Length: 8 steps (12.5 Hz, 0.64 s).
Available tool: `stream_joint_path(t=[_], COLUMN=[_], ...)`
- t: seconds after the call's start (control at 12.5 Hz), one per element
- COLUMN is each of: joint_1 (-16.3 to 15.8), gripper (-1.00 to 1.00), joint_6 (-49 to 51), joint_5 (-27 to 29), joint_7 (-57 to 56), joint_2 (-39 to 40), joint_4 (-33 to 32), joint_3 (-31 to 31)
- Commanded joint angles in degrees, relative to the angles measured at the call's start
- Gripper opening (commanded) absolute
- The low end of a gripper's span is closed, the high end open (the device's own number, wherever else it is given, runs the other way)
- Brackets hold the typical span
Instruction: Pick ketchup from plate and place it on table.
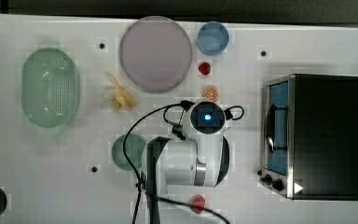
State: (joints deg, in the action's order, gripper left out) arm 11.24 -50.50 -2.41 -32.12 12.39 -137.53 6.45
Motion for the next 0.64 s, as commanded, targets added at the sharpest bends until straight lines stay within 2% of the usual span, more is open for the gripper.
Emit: stream_joint_path(t=[0.08, 0.24, 0.64], joint_1=[-0.3, -0.4, -0.4], gripper=[0.65, 1.0, 1.0], joint_6=[-5.1, -5.4, -2.3], joint_5=[0.2, 0.2, 0.2], joint_7=[-1.1, -1.1, 4.3], joint_2=[1.9, 0.9, -9.4], joint_4=[1.3, 1.6, 3.8], joint_3=[0.4, 0.7, 0.8])
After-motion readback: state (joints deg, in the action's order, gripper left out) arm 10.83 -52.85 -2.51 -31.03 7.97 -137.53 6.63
